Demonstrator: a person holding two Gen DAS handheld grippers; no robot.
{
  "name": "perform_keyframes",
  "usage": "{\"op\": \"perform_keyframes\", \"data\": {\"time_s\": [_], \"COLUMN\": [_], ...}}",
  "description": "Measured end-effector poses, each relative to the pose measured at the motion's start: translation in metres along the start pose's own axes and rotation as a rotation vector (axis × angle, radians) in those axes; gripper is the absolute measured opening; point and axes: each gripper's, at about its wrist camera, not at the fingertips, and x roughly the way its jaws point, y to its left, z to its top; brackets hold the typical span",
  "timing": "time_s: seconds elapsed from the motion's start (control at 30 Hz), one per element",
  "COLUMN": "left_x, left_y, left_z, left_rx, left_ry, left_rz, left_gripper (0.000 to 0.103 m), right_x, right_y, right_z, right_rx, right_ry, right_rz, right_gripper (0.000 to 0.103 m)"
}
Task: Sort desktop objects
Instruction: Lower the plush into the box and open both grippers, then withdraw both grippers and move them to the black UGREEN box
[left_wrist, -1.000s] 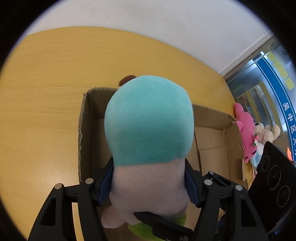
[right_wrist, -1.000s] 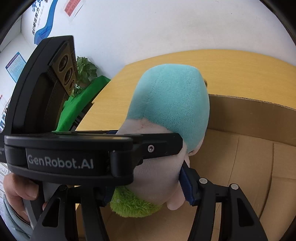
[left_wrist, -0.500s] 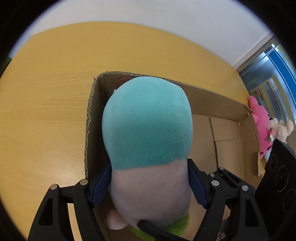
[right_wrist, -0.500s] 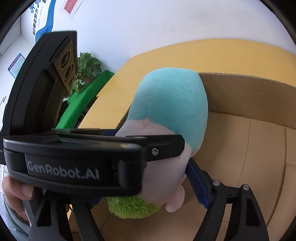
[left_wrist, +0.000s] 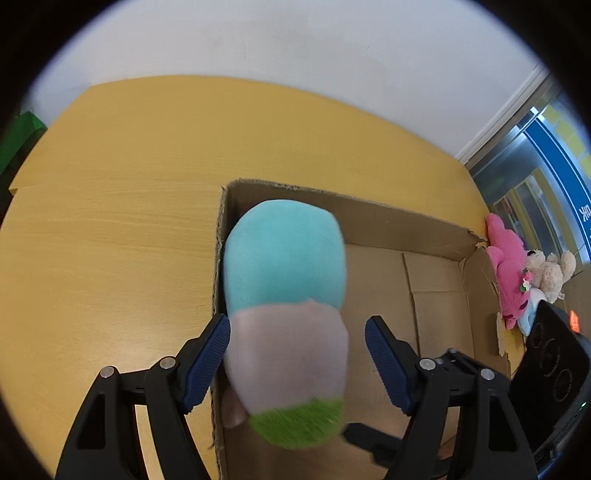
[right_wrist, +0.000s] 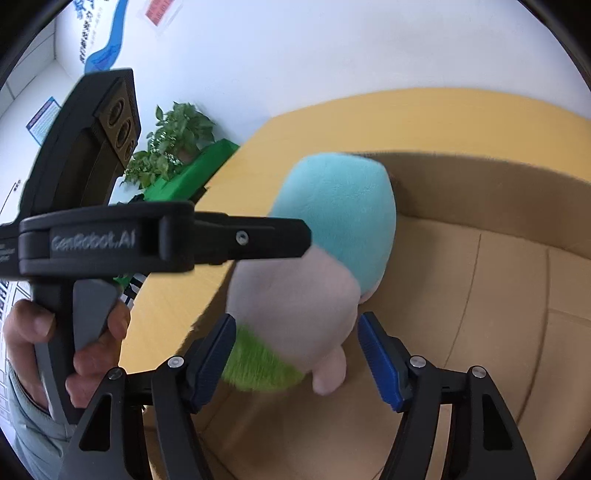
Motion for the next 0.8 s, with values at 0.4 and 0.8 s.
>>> {"op": "perform_keyframes", "data": {"time_s": [0.4,0.8], "left_x": [-0.076,-0.031], "left_y": [-0.043,-0.037], "left_z": [-0.121,-0.175], "left_rx": [0.171,0.071], "left_ry": [-0.223,-0.001], "left_rz": [0.054,0.044], "left_gripper": [0.076,0.076], "right_x": [-0.183,-0.209], "right_y": [-0.039,-0.115], "right_z": [-0.095,-0.159], "right_rx": [-0.039,0.072], "right_ry": [-0.185,-0.087], "right_rz": [-0.346,-0.426], "right_gripper": [0.103,0.102]}}
